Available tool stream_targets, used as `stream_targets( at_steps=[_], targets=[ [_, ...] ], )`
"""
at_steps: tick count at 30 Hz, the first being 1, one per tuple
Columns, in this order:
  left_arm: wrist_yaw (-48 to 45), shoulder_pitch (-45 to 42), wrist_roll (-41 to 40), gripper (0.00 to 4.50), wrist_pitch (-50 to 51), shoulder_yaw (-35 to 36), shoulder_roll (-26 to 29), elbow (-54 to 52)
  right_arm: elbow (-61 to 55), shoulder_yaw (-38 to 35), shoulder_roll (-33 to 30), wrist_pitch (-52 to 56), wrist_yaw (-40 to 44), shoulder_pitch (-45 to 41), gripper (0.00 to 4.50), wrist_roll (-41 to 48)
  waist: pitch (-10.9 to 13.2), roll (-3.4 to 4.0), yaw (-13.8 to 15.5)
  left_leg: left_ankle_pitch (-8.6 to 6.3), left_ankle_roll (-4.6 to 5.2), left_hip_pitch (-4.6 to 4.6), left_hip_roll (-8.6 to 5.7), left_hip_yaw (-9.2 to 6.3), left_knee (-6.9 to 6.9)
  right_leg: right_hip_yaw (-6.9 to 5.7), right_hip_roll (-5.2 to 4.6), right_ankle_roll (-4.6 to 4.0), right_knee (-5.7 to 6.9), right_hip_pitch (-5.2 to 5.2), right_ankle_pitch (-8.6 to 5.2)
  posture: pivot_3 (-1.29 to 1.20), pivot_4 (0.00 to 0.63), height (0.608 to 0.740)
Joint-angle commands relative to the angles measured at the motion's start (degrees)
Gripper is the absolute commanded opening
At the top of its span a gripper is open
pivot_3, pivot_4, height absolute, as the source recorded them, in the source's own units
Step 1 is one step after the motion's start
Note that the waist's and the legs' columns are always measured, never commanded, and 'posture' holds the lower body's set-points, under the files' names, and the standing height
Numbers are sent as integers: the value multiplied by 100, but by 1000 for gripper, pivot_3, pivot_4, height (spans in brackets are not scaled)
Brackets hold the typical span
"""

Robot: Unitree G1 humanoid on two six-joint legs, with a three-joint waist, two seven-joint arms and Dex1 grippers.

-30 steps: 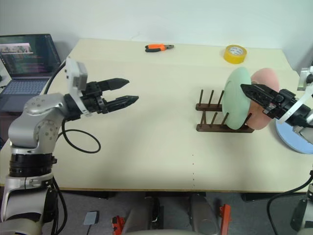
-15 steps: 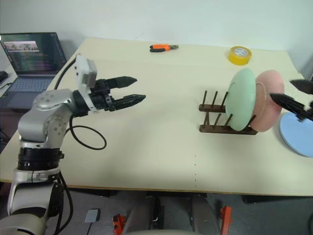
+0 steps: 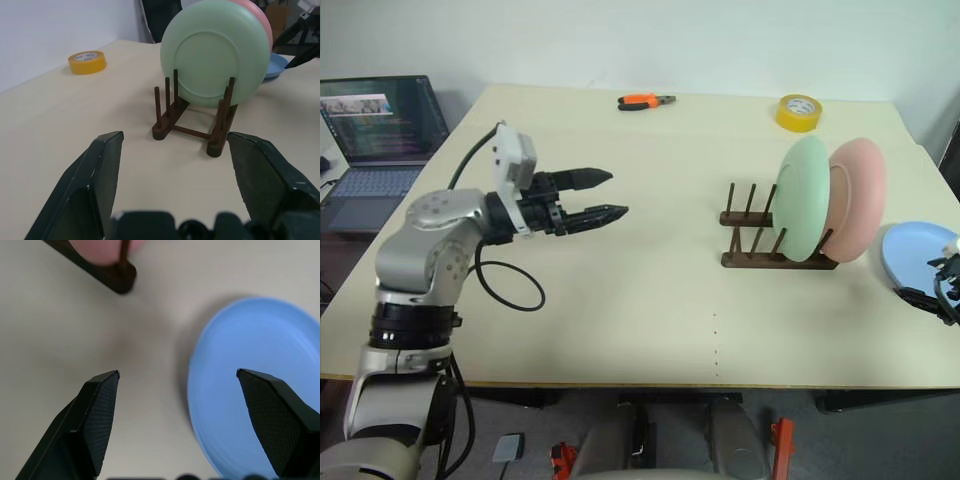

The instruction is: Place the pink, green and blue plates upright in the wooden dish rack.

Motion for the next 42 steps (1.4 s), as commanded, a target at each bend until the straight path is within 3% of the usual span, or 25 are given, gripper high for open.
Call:
stream_targets(
  at_steps=[1, 12, 13, 15, 25, 38, 42],
  targets=[
    [116, 69, -84, 3638, 76, 172, 68, -390, 601, 368, 11, -399, -37, -425, 4071, -377, 0, 0, -4, 0, 0, -1, 1, 1, -1, 0, 1, 2, -1, 0, -1, 0, 150, 740],
    [258, 302, -164, 3638, 344, 264, 168, -803, 2414, 1441, 400, -1227, -45, -1761, 4071, -1210, 0, 1, -10, 1, 0, -1, -1, 3, 6, 2, 4, 9, 7, 0, 0, 0, 150, 740],
    [262, 317, -168, 3638, 364, 273, 176, -833, 2513, 1479, 432, -1256, -35, -1820, 3908, -1242, 0, 2, -11, 1, 1, 0, -1, 4, 6, 3, 4, 9, 7, 1, 1, 0, 150, 740],
    [275, 346, -173, 3638, 404, 292, 201, -879, 2648, 1545, 485, -1309, 33, -1891, 3469, -1264, 0, 1, -13, 1, 1, 1, -1, 7, 5, 6, 4, 10, 6, 2, 1, 0, 150, 740],
    [301, 291, -170, 3638, 450, 305, 230, -885, 2644, 1345, 479, -1329, -157, -1856, 27, -1188, 0, -1, -15, 1, 1, 13, -1, 6, 7, 5, 2, 12, 5, 16, 2, 0, 150, 740],
    [72, -72, -96, 3638, 105, 44, -41, -487, 451, -778, 383, -17, -676, -390, 27, -434, 0, 2, 19, 0, 0, 48, -2, 3, 1, 3, -3, 7, 0, 52, -2, 0, 150, 740],
    [-147, -287, -327, 3638, 163, -106, -214, -877, -331, -1566, 400, 439, -699, 116, 27, -278, 0, 3, 25, 0, -1, 48, -1, 2, 0, 1, -3, 7, -2, 52, -2, 0, 150, 740]
  ],
)
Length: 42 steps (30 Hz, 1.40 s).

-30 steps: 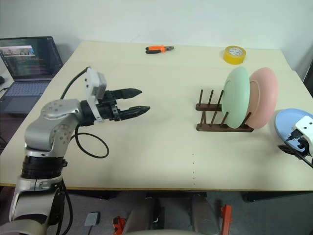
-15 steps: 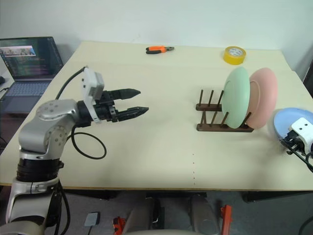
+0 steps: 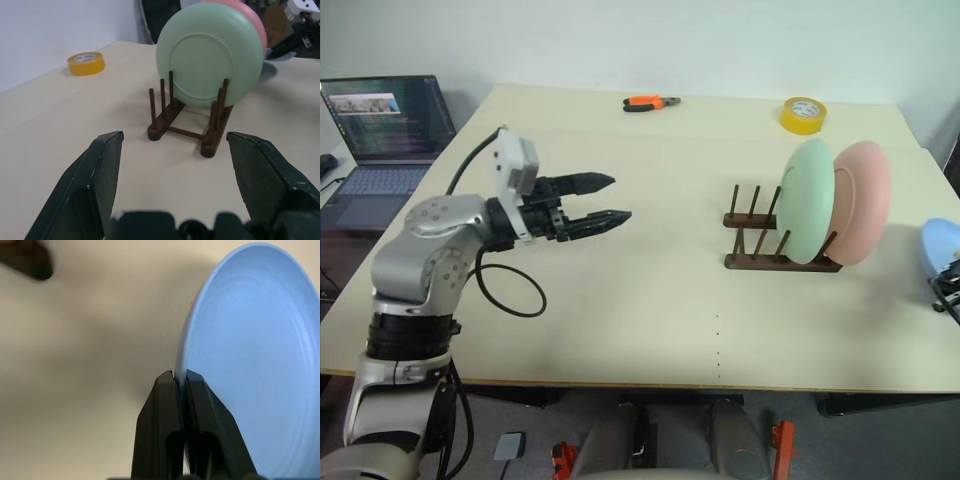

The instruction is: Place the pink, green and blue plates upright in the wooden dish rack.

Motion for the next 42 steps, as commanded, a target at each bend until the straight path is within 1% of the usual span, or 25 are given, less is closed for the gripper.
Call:
stream_targets(
  at_steps=[1, 7, 10, 12, 14, 16, 19, 21, 24, 27, 29, 31, 37, 42],
  targets=[
    [-161, -350, -182, 3638, -74, -110, -98, -453, -661, -804, -125, 327, -73, 220, 27, 152, 0, -1, 1, 0, 0, -1, 0, -1, 0, -1, 0, 0, -1, 0, 0, 0, 150, 740],
    [-206, -721, -186, 3638, -131, -245, -319, -469, -1207, -1657, -171, 634, -26, 327, 27, 299, -2, 4, -26, 0, 0, 4, -2, 0, 0, 2, 1, 0, 1, 1, 0, 0, 150, 740],
    [-258, -792, -143, 3638, -187, -273, -349, -364, -1707, -2064, -173, 939, 92, 91, 27, 705, -1, 7, -44, 0, 0, 9, -1, -1, -2, 1, 5, 0, 0, 4, 0, 0, 150, 740],
    [-303, -797, -103, 3638, -235, -278, -330, -273, -2223, -2300, -158, 1319, 143, -312, 27, 1320, 0, 8, -58, 0, 0, 11, -1, -1, -3, 3, 5, 0, 1, 4, -1, 0, 150, 740],
    [-344, -773, -58, 3638, -277, -258, -286, -187, -2741, -2347, -141, 1753, 105, -957, 27, 2194, 5, 18, -72, 0, 0, 14, 0, -1, -3, 5, 7, 0, 4, 4, 0, 0, 150, 740],
    [-338, -739, -4, 3638, -311, -238, -243, -98, -3102, -2187, -164, 2024, -5, -1656, 27, 2946, 8, 20, -72, 0, 0, 17, 0, -5, -4, 5, 10, 0, 6, 5, 0, 0, 150, 740],
    [-298, -607, 42, 3638, -326, -190, -146, -74, -3439, -1520, -18, 2350, -624, -3159, 27, 4210, 14, 25, -65, 0, 0, 19, 4, -15, -8, -1, 13, -4, 3, 8, -2, 0, 150, 740],
    [-250, -524, 38, 3638, -298, -161, -115, -126, -3442, -1051, 336, 2497, -1133, -4016, 27, 4881, 19, 17, -52, -1, -1, 15, 4, -15, -14, -2, 7, -8, -3, 6, -4, 0, 150, 740],
    [-170, -412, 40, 3638, -257, -125, -67, -226, -3348, -484, 839, 2655, -1739, -4683, 27, 5356, 22, 8, -42, -1, -1, 1, 4, -16, -18, -1, -2, -13, -13, 2, -7, 0, 150, 740],
    [-54, -265, 13, 3638, -190, -45, 2, -365, -3328, -122, 1367, 2658, -2080, -4744, 27, 5654, 22, 8, -5, -2, 1, -23, 0, -18, -16, 4, -13, -14, -19, -8, -8, 0, 150, 740],
    [23, -147, -14, 3638, -138, 11, 64, -476, -3352, 38, 1674, 2650, -2239, -4622, 27, 5836, 22, 9, 16, -1, 1, -50, 0, -22, -13, 1, -14, -12, -15, -31, -7, 0, 150, 740],
    [93, -52, -43, 3638, -94, 55, 122, -572, -3364, 170, 1920, 2667, -2403, -4497, 27, 6012, 22, 9, 24, -1, 2, -72, 0, -22, -13, 1, -11, 7, -7, -58, 4, 0, 150, 740],
    [262, 169, -113, 3638, 64, 166, 218, -847, -3303, 359, 2314, 2599, -2658, -4037, 27, 6224, 22, 9, 28, -1, 2, -70, 8, -31, -17, -7, 1, 10, 2, -60, 1, 0, 150, 740],
    [340, 270, -136, 3638, 156, 217, 268, -969, -3366, 403, 2472, 2600, -2894, -3564, 27, 6382, 22, 9, 28, -1, 2, -68, 8, -29, -8, -8, 1, 10, 4, -56, 2, 0, 150, 740]
  ],
)
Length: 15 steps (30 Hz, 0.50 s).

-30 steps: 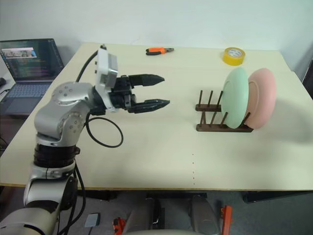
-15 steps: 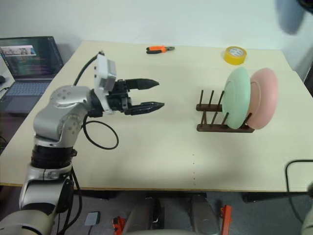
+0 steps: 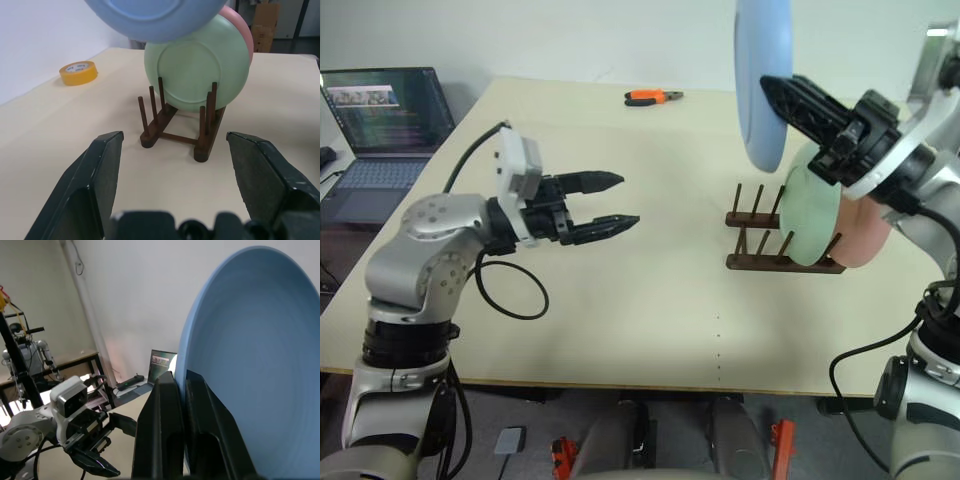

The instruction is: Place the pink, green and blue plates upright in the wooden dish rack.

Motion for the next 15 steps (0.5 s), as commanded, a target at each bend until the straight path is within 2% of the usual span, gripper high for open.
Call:
stream_targets(
  at_steps=[1, 6, 15],
  targets=[
    [85, -4, -114, 3638, 37, 184, 81, -246, -147, -77, 73, -125, -182, 210, 27, 176, 0, 0, 0, 0, 0, 0, 0, 2, 2, 0, 0, 0, 0, 0, 0, 0, 150, 740],
    [116, -11, -137, 3638, 68, 160, 91, -245, -61, -158, 326, -218, -505, 551, 27, 356, 0, 0, 1, 0, 0, 0, -1, 8, 4, 1, 0, 0, 0, -1, 0, 0, 150, 740],
    [98, -102, -144, 3638, 95, 78, 63, -220, -140, -3, 428, -333, -552, 892, 27, 191, 0, 1, 0, 0, 0, 1, -1, 8, 2, 0, 2, 2, 0, -2, 1, 0, 150, 740]
  ],
)
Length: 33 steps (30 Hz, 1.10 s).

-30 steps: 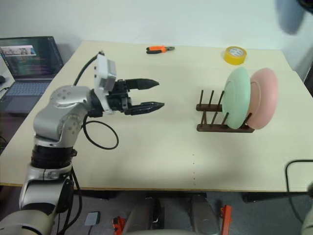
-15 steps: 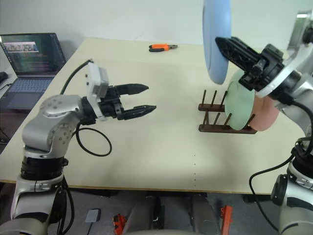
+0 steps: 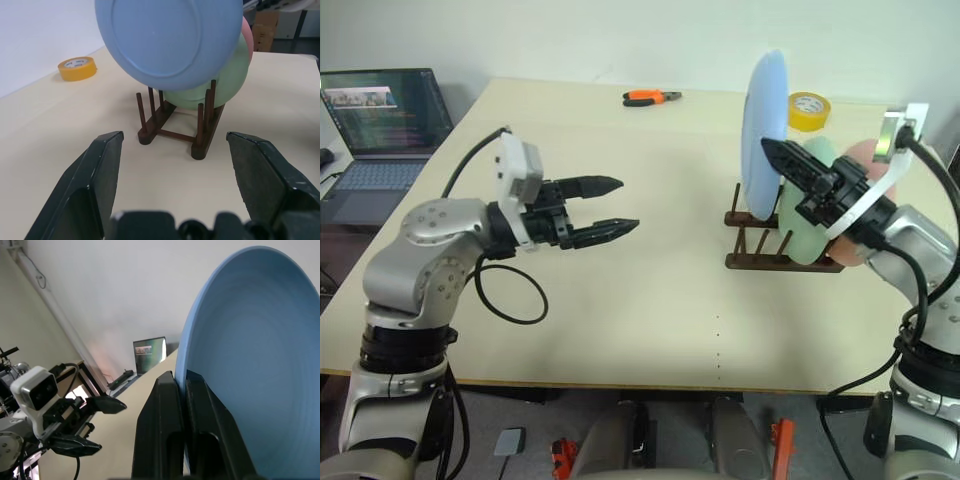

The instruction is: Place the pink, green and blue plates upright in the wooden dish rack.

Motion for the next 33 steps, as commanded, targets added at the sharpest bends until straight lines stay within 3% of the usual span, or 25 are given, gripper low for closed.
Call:
stream_targets(
  at_steps=[1, 21, 33],
  targets=[
    [5, -147, -75, 3638, 2, 80, 52, -177, -161, -63, -22, -194, 18, -26, 27, 60, 0, 0, 0, 0, 0, 0, 0, 0, 1, 0, 0, 0, 0, 0, 0, 0, 150, 740],
    [10, -114, -74, 3638, 57, 77, 52, -207, -19, 139, -74, -261, 69, 337, 27, -376, 0, 0, -1, 0, 0, 0, -1, -1, 1, -1, 0, -2, -2, 1, -2, 0, 150, 740],
    [18, -91, -56, 3638, 44, 58, 43, -209, -21, 163, -336, -370, 241, 278, 4173, -907, 0, 0, 0, 0, 0, 0, -1, 0, 0, -1, 0, -6, -3, 1, -4, 0, 150, 740]
  ],
)
